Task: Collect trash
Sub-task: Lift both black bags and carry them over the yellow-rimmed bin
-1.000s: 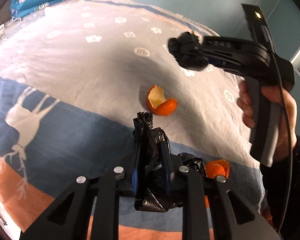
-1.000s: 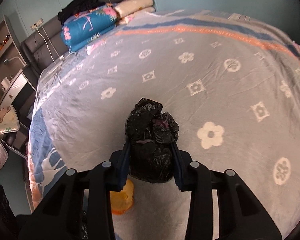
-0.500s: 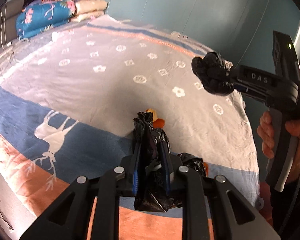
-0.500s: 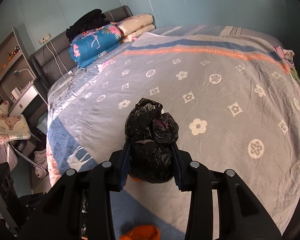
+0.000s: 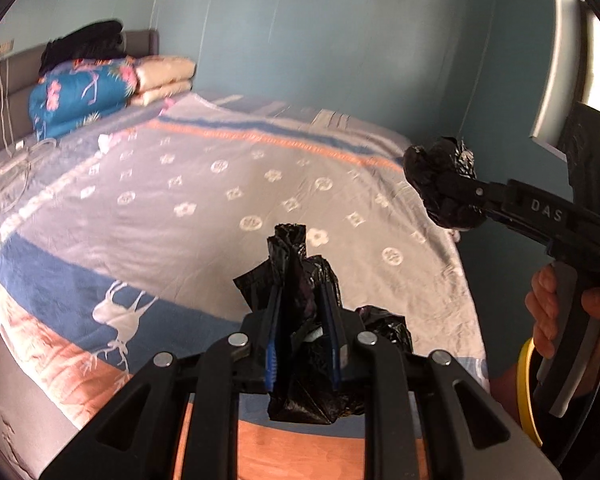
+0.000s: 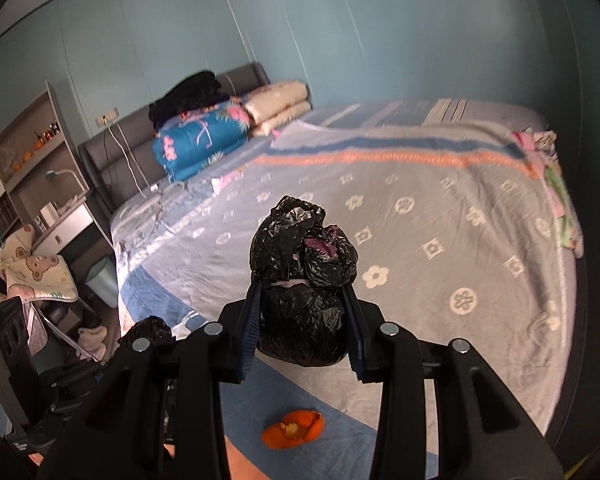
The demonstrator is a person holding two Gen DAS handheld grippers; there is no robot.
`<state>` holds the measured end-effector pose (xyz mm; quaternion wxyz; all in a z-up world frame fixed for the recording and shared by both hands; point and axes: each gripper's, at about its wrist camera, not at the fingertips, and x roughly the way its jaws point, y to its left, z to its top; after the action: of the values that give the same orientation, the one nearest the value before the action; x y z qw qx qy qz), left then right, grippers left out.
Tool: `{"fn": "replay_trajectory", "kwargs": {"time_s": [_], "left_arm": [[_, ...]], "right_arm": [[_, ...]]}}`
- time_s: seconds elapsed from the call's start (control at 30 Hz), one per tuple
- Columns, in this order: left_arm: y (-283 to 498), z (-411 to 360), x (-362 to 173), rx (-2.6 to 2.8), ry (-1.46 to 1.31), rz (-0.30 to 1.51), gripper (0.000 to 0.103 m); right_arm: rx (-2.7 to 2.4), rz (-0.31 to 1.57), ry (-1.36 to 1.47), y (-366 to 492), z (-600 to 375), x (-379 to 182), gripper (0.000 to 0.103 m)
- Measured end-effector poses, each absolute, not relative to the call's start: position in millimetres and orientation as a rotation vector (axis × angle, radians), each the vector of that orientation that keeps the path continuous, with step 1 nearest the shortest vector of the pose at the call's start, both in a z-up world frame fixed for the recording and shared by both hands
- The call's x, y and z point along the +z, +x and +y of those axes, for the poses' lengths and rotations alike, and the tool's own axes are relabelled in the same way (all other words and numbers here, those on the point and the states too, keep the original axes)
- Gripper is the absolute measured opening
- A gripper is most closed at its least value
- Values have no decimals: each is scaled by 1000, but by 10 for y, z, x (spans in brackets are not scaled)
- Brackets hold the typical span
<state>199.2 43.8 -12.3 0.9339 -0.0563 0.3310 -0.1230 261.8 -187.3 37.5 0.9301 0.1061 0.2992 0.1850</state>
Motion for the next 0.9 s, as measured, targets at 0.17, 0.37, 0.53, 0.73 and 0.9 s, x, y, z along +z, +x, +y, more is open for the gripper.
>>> {"fn": "replay_trajectory", "kwargs": {"time_s": [0.17,0.37,0.53,0.73,0.9], "left_arm": [[1783,253,111,-288,-92,624,18],[1535,-47,330,-339,-32,562,18],[1361,-298,462,-395,-10,528,18],[1175,-598,568,-464,20,493,18],[1026,-871,617,-518,53,464,18]], "right_arm": [[357,549,240,2195,-2150,617,35],[311,487,260,1755,-2476,798,35],[251,456,287,1362,-2853,859,35],[182,432,316,933,-3237,897,35],[142,414,331,650,-3498,892,36]]}}
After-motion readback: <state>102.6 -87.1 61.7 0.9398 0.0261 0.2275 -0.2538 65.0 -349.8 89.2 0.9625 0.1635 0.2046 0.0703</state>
